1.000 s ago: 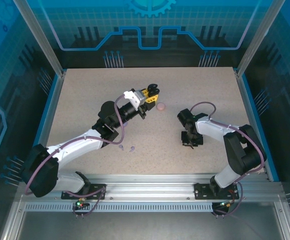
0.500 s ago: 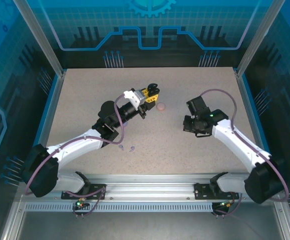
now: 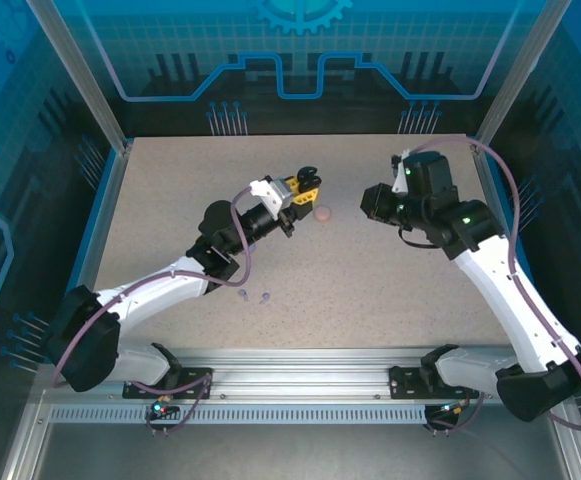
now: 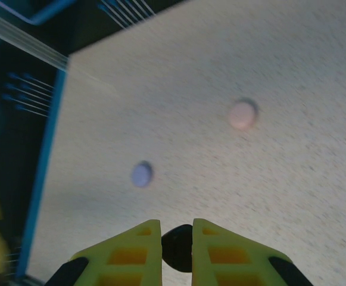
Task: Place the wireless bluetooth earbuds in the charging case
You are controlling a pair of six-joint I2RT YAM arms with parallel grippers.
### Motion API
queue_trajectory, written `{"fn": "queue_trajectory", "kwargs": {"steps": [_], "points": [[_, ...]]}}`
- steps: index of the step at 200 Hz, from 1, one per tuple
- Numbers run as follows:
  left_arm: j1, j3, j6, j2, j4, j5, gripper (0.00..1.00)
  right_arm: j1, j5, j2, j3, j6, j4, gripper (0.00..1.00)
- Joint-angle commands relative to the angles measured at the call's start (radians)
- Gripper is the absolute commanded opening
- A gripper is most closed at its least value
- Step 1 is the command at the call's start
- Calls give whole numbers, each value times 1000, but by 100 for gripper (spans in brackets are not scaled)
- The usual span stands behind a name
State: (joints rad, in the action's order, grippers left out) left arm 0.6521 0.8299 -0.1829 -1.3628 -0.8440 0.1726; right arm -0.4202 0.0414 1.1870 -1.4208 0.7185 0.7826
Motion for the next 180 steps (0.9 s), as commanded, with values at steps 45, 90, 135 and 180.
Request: {"fn": "queue_trajectory", "kwargs": {"steps": [45, 90, 135, 180], "points": [[14, 55, 3, -31, -46, 37, 0, -23, 161, 88, -252, 57, -61, 15], [19, 72, 1, -46, -46, 42, 0, -58, 208, 120, -287, 97, -99, 14], [22, 75, 4, -55, -51, 41, 0, -93, 221, 130, -286, 115, -116, 13], [24, 75, 3, -55, -52, 36, 0, -119, 221, 144, -271, 128, -127, 13]]}}
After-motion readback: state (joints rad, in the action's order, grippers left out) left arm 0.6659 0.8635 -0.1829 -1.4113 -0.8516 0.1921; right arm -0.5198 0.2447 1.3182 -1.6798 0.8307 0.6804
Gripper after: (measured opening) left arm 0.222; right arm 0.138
